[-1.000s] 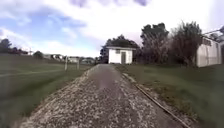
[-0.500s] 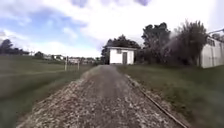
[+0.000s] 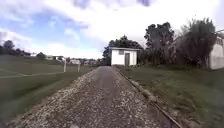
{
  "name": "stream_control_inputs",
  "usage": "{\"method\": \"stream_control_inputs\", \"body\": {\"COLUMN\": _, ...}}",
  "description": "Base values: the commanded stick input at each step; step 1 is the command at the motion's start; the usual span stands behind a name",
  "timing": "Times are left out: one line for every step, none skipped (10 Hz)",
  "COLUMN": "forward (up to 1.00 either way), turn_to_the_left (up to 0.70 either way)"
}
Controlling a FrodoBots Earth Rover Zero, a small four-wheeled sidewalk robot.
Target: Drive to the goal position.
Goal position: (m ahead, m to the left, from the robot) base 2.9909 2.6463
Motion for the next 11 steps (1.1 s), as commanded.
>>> {"method": "stream_control_inputs", "body": {"forward": 0.00, "turn_to_the_left": 0.00}}
{"method": "stream_control_inputs", "body": {"forward": 0.00, "turn_to_the_left": 0.00}}
{"method": "stream_control_inputs", "body": {"forward": 0.00, "turn_to_the_left": 0.00}}
{"method": "stream_control_inputs", "body": {"forward": 0.00, "turn_to_the_left": 0.00}}
{"method": "stream_control_inputs", "body": {"forward": 0.17, "turn_to_the_left": 0.00}}
{"method": "stream_control_inputs", "body": {"forward": 0.36, "turn_to_the_left": 0.00}}
{"method": "stream_control_inputs", "body": {"forward": 0.44, "turn_to_the_left": 0.00}}
{"method": "stream_control_inputs", "body": {"forward": 0.52, "turn_to_the_left": 0.00}}
{"method": "stream_control_inputs", "body": {"forward": 0.60, "turn_to_the_left": 0.00}}
{"method": "stream_control_inputs", "body": {"forward": 0.85, "turn_to_the_left": 0.00}}
{"method": "stream_control_inputs", "body": {"forward": 0.85, "turn_to_the_left": 0.00}}
